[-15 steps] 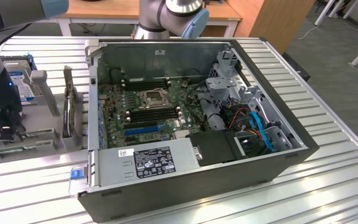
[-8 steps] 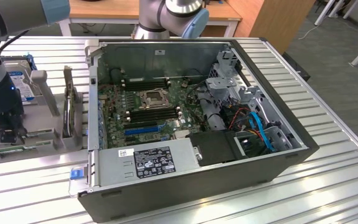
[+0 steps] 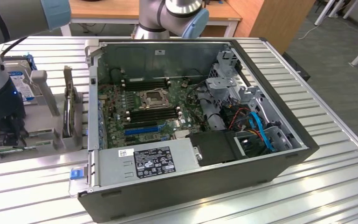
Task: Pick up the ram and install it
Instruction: 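Pick up the ram and move it above insertion slot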
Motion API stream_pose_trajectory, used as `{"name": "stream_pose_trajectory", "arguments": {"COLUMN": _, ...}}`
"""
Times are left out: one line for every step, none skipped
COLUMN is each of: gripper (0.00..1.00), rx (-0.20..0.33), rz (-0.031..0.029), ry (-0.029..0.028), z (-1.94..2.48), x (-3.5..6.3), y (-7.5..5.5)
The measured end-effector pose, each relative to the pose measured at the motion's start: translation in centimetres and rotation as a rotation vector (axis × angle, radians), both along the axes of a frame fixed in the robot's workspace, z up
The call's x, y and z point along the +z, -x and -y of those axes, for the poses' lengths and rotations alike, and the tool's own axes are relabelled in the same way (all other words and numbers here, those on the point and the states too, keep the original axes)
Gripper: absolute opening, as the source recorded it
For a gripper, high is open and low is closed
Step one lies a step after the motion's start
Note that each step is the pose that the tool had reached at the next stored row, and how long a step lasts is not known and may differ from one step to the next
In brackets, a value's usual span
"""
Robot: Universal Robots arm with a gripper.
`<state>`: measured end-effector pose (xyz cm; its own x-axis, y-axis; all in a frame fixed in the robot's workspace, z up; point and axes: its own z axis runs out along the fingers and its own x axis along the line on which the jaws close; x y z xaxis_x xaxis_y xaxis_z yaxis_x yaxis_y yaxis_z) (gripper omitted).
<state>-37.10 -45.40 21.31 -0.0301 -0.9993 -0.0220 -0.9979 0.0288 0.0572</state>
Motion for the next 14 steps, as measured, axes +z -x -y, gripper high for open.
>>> {"name": "stream_pose_trajectory", "arguments": {"gripper": 0.31, "rx": 0.0, "rz": -0.0001, "ry": 0.0001, "z": 0.0, "x": 0.0, "y": 0.0}}
{"name": "stream_pose_trajectory", "arguments": {"gripper": 0.31, "rx": 0.0, "rz": -0.0001, "ry": 0.0001, "z": 0.0, "x": 0.0, "y": 0.0}}
{"name": "stream_pose_trajectory", "arguments": {"gripper": 0.31, "rx": 0.0, "rz": -0.0001, "ry": 0.0001, "z": 0.01, "x": 0.0, "y": -0.01}}
{"name": "stream_pose_trajectory", "arguments": {"gripper": 0.31, "rx": 0.0, "rz": 0.0002, "ry": -0.0002, "z": 0.06, "x": -0.02, "y": -0.02}}
{"name": "stream_pose_trajectory", "arguments": {"gripper": 0.31, "rx": 0.0, "rz": 0.0002, "ry": -0.0002, "z": 0.15, "x": -0.02, "y": -0.02}}
{"name": "stream_pose_trajectory", "arguments": {"gripper": 0.31, "rx": 0.0, "rz": 0.0001, "ry": -0.0001, "z": 0.24, "x": -0.01, "y": -0.01}}
{"name": "stream_pose_trajectory", "arguments": {"gripper": 0.31, "rx": 0.0, "rz": 0.0, "ry": 0.0, "z": 0.3, "x": -0.01, "y": -0.01}}
{"name": "stream_pose_trajectory", "arguments": {"gripper": 0.31, "rx": 0.0, "rz": 0.0001, "ry": -0.0001, "z": 0.31, "x": -0.01, "y": -0.01}}
{"name": "stream_pose_trajectory", "arguments": {"gripper": 0.31, "rx": 0.0, "rz": 0.0001, "ry": -0.0001, "z": 0.31, "x": -0.01, "y": -0.01}}
{"name": "stream_pose_trajectory", "arguments": {"gripper": 0.31, "rx": 0.0, "rz": 0.0001, "ry": -0.0001, "z": 0.31, "x": -0.01, "y": -0.01}}
{"name": "stream_pose_trajectory", "arguments": {"gripper": 0.31, "rx": 0.0, "rz": 0.0002, "ry": -0.0001, "z": 0.31, "x": -0.01, "y": -0.01}}
{"name": "stream_pose_trajectory", "arguments": {"gripper": 0.31, "rx": 0.0, "rz": 0.0001, "ry": -0.0001, "z": 0.31, "x": -0.04, "y": 0.0}}
{"name": "stream_pose_trajectory", "arguments": {"gripper": 0.31, "rx": 0.0, "rz": 0.0001, "ry": -0.0001, "z": 0.31, "x": -0.1, "y": 0.0}}
{"name": "stream_pose_trajectory", "arguments": {"gripper": 0.31, "rx": 0.001, "rz": 0.0001, "ry": -0.0001, "z": 0.31, "x": -0.16, "y": 0.0}}
